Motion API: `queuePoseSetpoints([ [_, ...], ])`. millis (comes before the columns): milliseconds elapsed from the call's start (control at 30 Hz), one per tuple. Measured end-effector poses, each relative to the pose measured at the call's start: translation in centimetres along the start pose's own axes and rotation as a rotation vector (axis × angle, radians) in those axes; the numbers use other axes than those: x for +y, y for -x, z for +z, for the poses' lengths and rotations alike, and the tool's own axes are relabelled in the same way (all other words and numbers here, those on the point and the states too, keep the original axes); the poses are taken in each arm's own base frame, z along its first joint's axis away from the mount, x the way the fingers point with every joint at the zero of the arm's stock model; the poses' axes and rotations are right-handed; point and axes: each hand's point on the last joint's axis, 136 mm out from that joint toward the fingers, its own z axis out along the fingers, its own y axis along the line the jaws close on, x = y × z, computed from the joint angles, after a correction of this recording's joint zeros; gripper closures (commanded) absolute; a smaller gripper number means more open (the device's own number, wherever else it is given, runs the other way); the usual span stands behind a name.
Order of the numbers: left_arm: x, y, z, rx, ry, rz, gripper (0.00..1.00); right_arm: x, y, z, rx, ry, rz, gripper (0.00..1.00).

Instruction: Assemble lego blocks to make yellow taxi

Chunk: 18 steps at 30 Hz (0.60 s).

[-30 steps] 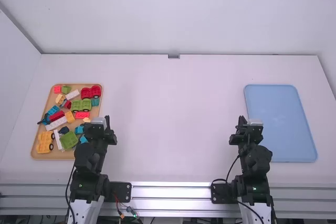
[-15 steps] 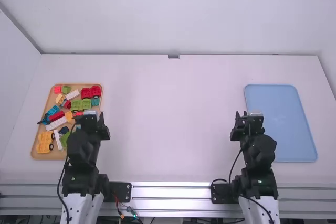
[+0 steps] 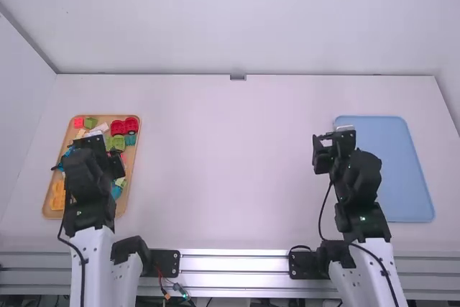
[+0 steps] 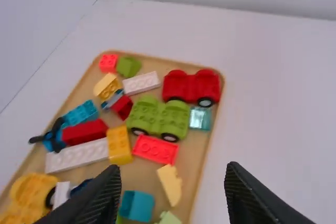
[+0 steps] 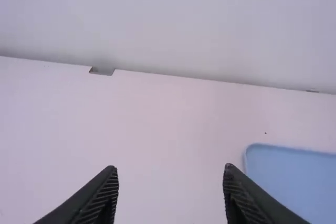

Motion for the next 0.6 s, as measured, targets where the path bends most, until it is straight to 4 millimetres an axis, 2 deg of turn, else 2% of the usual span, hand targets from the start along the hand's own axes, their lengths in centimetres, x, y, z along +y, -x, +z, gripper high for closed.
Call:
queuePoseSetpoints([
  [200, 3.3, 0.6, 1.3, 0.100, 0.104, -0.026, 0.31, 0.4, 1.8, 1.8, 0.029, 0.036, -0.024, 0.31],
  [367, 6.7, 0.1, 2.8, 0.223, 0.191, -0.059, 0.22, 0.5, 3.2, 3.6, 0.054, 0.061, -0.043, 0.21],
  [600, 9.9, -0.4, 4.0, 0.336, 0.259, -0.085, 0.12, 0.6, 4.4, 5.9, 0.084, 0.090, -0.063, 0.11],
])
